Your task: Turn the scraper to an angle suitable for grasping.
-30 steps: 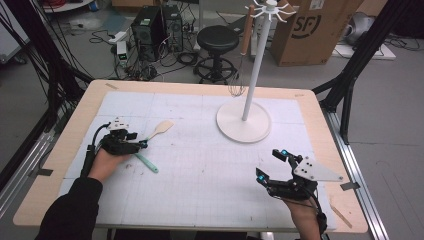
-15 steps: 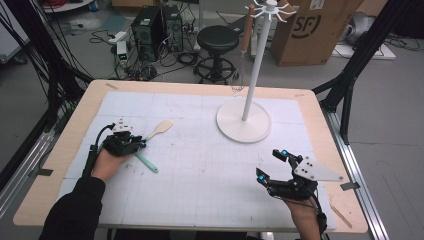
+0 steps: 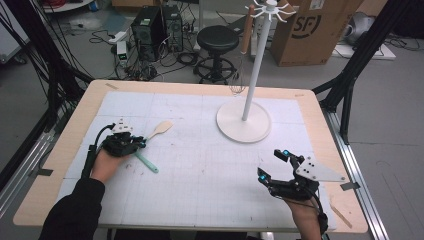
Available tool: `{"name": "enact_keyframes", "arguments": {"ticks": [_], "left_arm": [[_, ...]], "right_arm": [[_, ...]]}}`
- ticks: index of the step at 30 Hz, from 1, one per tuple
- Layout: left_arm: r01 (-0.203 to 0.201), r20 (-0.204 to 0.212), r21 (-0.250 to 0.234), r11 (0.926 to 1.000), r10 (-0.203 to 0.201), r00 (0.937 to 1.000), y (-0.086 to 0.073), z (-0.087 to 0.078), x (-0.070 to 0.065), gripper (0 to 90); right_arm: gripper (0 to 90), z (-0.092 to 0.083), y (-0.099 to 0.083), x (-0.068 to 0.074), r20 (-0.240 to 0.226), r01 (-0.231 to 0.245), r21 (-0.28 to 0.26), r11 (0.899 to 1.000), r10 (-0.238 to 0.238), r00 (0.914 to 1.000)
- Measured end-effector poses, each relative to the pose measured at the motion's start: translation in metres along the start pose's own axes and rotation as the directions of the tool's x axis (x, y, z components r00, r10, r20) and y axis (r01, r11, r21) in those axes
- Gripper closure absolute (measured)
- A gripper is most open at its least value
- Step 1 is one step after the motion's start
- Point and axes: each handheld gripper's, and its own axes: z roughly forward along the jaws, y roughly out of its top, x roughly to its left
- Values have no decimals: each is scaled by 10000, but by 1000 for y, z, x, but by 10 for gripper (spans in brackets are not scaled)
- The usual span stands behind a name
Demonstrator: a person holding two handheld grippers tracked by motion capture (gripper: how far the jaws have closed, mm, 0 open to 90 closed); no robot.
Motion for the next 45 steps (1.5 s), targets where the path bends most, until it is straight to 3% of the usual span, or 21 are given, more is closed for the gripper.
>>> {"name": "enact_keyframes", "arguments": {"ticks": [5, 10, 18, 23, 31, 34, 42, 45], "left_arm": [[-253, 364, -287, 9993, 263, 9990, 3, -5, -8, 782], [-374, 848, -953, 9947, 455, 9954, 9, -11, -19, 782], [-447, 1717, -1879, 9812, 776, 9821, 14, -15, -42, 781], [-714, 2346, -2191, 9731, 1236, 9642, 19, -11, -60, 781], [-1166, 3297, -2441, 9627, 1955, 9236, 29, 0, -97, 780], [-1313, 3658, -2497, 9594, 2191, 9045, 33, 7, -115, 781], [-2004, 4316, -2268, 9531, 2828, 8566, 37, 29, -148, 780], [-2084, 4345, -2041, 9565, 2793, 8563, 36, 38, -153, 779]], "right_arm": [[190, -1, 0, 0, 8, -13, -5, 10000, 13, 10000], [190, 0, -1, -1, 22, -45, 6, 10000, 45, 10000], [190, 0, -3, -1, 40, -135, -6, 9999, 135, 9999], [190, -1, -3, -2, 82, -169, -31, 9999, 170, 9998], [190, -4, -3, -4, 177, -200, -57, 9998, 201, 9996], [190, -5, -4, -4, 208, -205, -68, 9998, 207, 9996], [190, -10, -3, -5, 280, -247, -176, 9995, 252, 9993], [190, -11, -4, -6, 298, -302, -183, 9994, 308, 9991]]}}
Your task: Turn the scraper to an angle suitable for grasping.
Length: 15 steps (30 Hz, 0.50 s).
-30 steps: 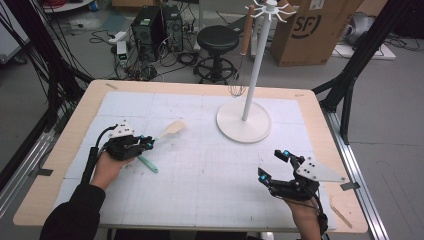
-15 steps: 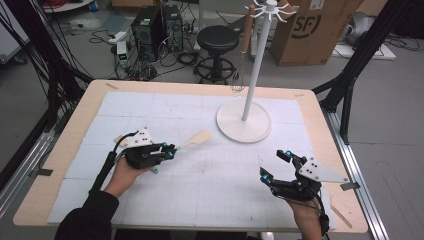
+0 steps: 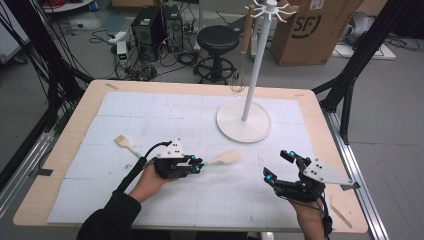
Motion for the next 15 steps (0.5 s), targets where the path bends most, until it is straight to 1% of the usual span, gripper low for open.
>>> {"name": "enact_keyframes", "arguments": {"ticks": [2, 4, 6, 10, 12, 13, 15], "left_arm": [[3, -71, 110, 9999, -2, 10000, 0, 5, 0, 779], [-39, -117, 330, 9994, 43, 9999, -1, 11, 1, 779], [-65, -292, 603, 9982, 83, 9995, -3, 16, 2, 779], [2, -397, 1004, 9949, 38, 9992, -7, 20, 4, 778], [-84, -394, 1053, 9944, 126, 9991, -7, 20, 2, 778], [-132, -393, 1167, 9931, 179, 9991, -7, 21, 2, 778], [-82, -472, 1186, 9929, 139, 9988, -7, 21, 2, 775]], "right_arm": [[190, 0, -1, -1, 27, -28, 15, 10000, 28, 10000], [190, 0, -1, -1, 31, -36, 13, 10000, 36, 10000], [190, 1, -1, 0, 4, -37, 61, 10000, 37, 10000], [190, 1, -1, -1, 9, 16, 13, 10000, -16, 10000], [190, 0, -2, -1, 19, -30, 28, 10000, 30, 10000], [190, 1, -2, -2, 25, -20, 19, 10000, 20, 10000], [190, 1, -3, -1, 33, -80, 54, 10000, 80, 10000]]}}
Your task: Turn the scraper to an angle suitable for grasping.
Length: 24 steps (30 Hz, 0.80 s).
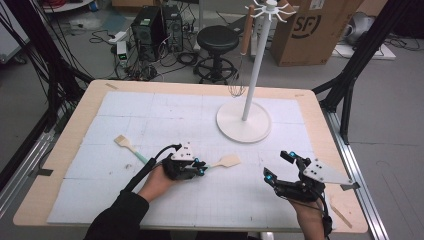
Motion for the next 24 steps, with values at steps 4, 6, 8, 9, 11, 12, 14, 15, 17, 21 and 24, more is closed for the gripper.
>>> {"name": "enact_keyframes", "arguments": {"ticks": [4, 6, 8, 9, 11, 12, 14, 15, 17, 21, 24], "left_arm": [[554, 154, 108, 9984, -556, 9983, -1, -3, 4, 736], [900, 129, -62, 9959, -899, 9959, 1, -9, 6, 605], [1013, 108, -358, 9942, -1009, 9948, 4, -17, 7, 569], [1034, 39, -586, 9929, -1034, 9946, 6, -22, 7, 557], [1157, -146, -984, 9884, -1177, 9929, 8, -33, 8, 496], [1162, -264, -1137, 9867, -1199, 9924, 9, -39, 9, 482], [1142, -546, -1520, 9818, -1237, 9908, 8, -52, 9, 460], [1111, -712, -1779, 9777, -1254, 9895, 7, -58, 10, 447], [1159, -1066, -2123, 9703, -1409, 9843, 1, -71, 12, 417], [1600, -1688, -2638, 9512, -2088, 9633, -14, -97, 18, 285], [1649, -2101, -3184, 9335, -2391, 9480, -28, -119, 20, 238]], "right_arm": [[190, 3, -2, 1, -60, 29, 111, 9999, -29, 10000], [190, 4, -3, 2, -58, -12, 164, 9999, 13, 10000], [190, 6, -4, 1, -64, -36, 213, 9998, 37, 10000], [190, 7, -4, 1, -89, -22, 193, 9998, 24, 10000], [190, 9, -6, 2, -155, -108, 254, 9996, 112, 9998], [190, 10, -6, 3, -172, -145, 285, 9995, 150, 9997], [190, 14, -8, 4, -261, -150, 342, 9993, 159, 9995], [192, 17, -9, 5, -275, -186, 407, 9990, 197, 9994], [201, 24, -12, 7, -333, -175, 520, 9985, 193, 9993], [262, 44, -15, 11, -488, -120, 895, 9959, 164, 9987], [316, 61, -16, 13, -489, -154, 1154, 9932, 211, 9986]]}}
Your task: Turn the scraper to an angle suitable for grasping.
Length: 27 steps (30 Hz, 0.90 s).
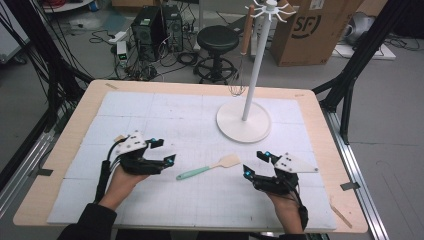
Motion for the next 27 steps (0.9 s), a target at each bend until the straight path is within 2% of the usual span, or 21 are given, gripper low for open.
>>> {"name": "enact_keyframes", "arguments": {"ticks": [1, 4, 6, 7, 9, 11, 14, 17, 20, 21, 23, 25, 27], "left_arm": [[47, -182, -215, 9998, -50, 9998, -2, -8, 3, 213], [149, -582, -637, 9979, -187, 9981, -9, -29, 14, 211], [214, -785, -849, 9962, -281, 9965, -15, -42, 20, 212], [231, -899, -930, 9954, -315, 9955, -17, -48, 22, 216], [218, -1144, -953, 9952, -328, 9929, -24, -58, 26, 216], [161, -1314, -948, 9954, -286, 9909, -30, -65, 28, 216], [128, -1429, -895, 9959, -255, 9894, -37, -73, 28, 216], [125, -1538, -986, 9950, -276, 9877, -43, -79, 29, 220], [184, -1626, -1081, 9940, -360, 9860, -47, -86, 32, 220], [200, -1667, -1130, 9934, -388, 9852, -49, -88, 33, 221], [289, -1746, -1232, 9920, -503, 9834, -52, -93, 36, 221], [386, -1853, -1343, 9902, -633, 9806, -55, -98, 40, 221], [453, -1951, -1395, 9892, -724, 9781, -57, -103, 43, 221]], "right_arm": [[335, 7, 1, 0, -7, -17, 105, 9999, 17, 10000], [444, 27, 4, -1, -58, -127, 566, 9983, 131, 9999], [564, 39, 6, -3, -48, -216, 883, 9959, 221, 9997], [623, 45, 6, -3, -198, -180, 1032, 9945, 202, 9996], [721, 58, 8, -4, -227, -118, 1379, 9904, 151, 9996], [768, 70, 10, -5, -300, -215, 1724, 9848, 271, 9992], [868, 89, 13, -6, -215, -56, 2236, 9747, 107, 9997], [891, 109, 16, -5, -158, 91, 2858, 9582, -47, 9999], [891, 127, 18, -1, -238, 353, 3597, 9324, -287, 9993], [891, 131, 17, 0, -254, 451, 3819, 9231, -384, 9989], [891, 134, 16, 0, -288, 580, 4088, 9108, -507, 9983], [891, 134, 12, -2, -296, 542, 4450, 8939, -458, 9985], [891, 130, 10, -6, -426, 337, 4490, 8929, -163, 9990]]}}
